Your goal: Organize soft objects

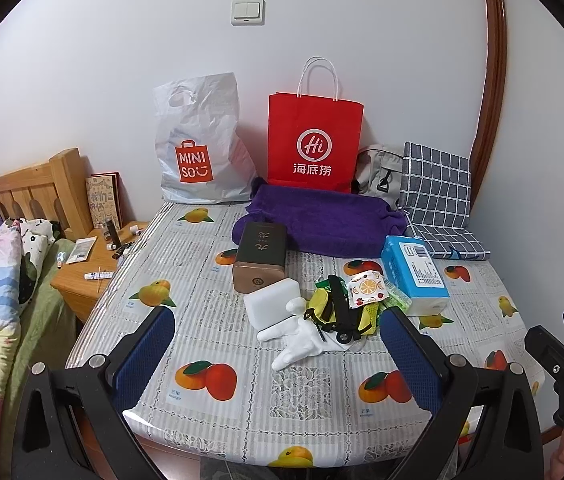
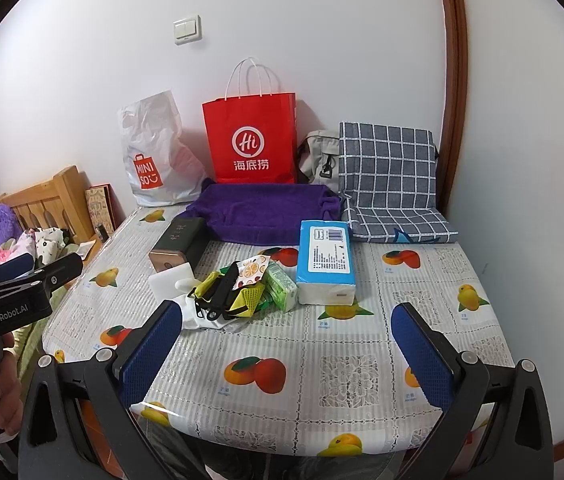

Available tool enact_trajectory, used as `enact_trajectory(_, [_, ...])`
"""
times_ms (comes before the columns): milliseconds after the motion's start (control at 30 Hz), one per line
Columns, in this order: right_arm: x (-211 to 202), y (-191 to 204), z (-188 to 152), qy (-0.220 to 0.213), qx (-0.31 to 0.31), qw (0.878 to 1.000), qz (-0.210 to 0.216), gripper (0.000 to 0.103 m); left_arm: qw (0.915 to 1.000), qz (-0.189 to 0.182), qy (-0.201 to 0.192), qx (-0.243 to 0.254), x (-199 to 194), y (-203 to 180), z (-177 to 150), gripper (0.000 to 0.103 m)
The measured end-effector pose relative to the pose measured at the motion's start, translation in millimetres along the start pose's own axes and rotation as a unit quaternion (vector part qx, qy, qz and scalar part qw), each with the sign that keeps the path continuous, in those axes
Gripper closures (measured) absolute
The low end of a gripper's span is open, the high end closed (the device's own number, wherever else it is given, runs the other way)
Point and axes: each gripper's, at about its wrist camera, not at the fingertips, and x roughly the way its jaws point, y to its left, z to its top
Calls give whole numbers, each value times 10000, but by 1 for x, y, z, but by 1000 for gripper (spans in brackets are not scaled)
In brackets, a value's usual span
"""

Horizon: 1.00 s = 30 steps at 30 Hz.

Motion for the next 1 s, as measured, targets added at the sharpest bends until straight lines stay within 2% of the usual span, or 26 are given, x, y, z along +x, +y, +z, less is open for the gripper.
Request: enact_trajectory(1000, [-2, -2, 1, -36, 41, 10000, 31, 0, 10000, 10, -18, 6, -3, -4, 3, 0])
